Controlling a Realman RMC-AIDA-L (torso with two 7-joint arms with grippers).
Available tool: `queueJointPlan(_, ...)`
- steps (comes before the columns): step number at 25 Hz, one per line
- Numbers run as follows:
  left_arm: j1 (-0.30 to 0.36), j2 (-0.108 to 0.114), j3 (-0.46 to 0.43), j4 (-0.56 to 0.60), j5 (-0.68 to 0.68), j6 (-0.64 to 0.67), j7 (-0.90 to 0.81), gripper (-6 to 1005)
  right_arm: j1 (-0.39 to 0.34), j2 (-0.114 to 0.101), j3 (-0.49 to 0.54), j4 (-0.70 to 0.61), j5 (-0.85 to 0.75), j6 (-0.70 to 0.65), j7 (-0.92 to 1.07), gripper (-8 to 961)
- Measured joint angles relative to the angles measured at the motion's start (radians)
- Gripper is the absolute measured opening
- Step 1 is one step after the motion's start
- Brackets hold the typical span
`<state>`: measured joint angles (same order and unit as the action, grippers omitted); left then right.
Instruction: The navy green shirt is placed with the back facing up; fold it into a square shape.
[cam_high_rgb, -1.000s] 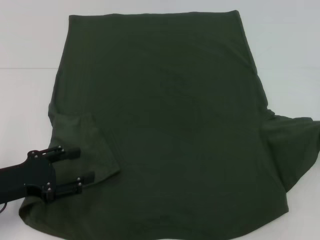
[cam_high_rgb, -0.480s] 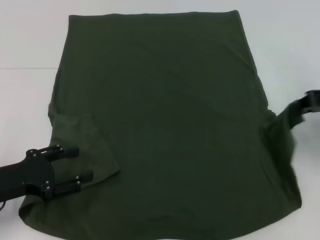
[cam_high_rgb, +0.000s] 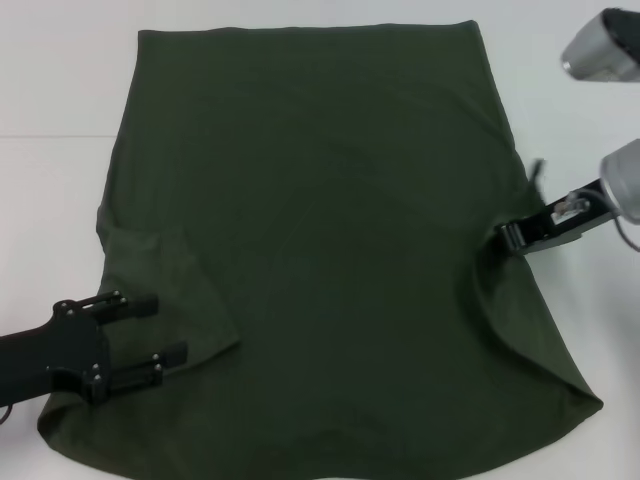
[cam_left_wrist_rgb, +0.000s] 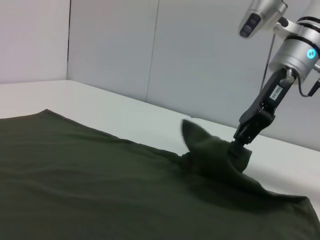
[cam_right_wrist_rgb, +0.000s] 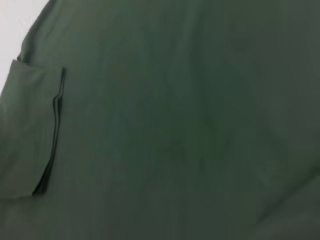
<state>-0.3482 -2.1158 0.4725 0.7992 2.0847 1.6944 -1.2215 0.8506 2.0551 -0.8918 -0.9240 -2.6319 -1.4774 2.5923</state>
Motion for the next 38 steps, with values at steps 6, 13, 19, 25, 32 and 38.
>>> queueJointPlan(6, 0.0, -0.004, 0.0, 0.0, 0.0, -0.003, 0.002, 741, 0.012, 0.014, -0.044, 0.013, 0.001, 0.03, -0.002, 97)
queueJointPlan(13, 0.0, -0.004, 0.0, -0.001, 0.001, -0.004, 0.0, 742, -0.015, 0.02, -0.038, 0.015, 0.088, 0.039, -0.032, 276)
queueJointPlan(19, -0.009, 0.005, -0.042, -0.046, 0.0, 0.007, -0.016, 743, -0.127, -0.003, 0.053, 0.023, 0.343, -0.017, -0.172, 401)
queueJointPlan(25, -0.015, 0.012, -0.067, -0.052, 0.0, 0.008, -0.118, 744, -0.291, -0.032, 0.211, 0.165, 0.632, -0.177, -0.572, 645)
queueJointPlan(32, -0.019, 0.053, -0.074, -0.045, 0.001, 0.015, -0.456, 744, -0.459, -0.013, 0.24, 0.271, 0.697, -0.283, -1.172, 840)
queueJointPlan(38, -0.027, 0.144, -0.025, -0.047, 0.025, 0.064, -0.873, 741, -0.546, 0.033, 0.235, 0.292, 0.681, -0.274, -1.547, 833)
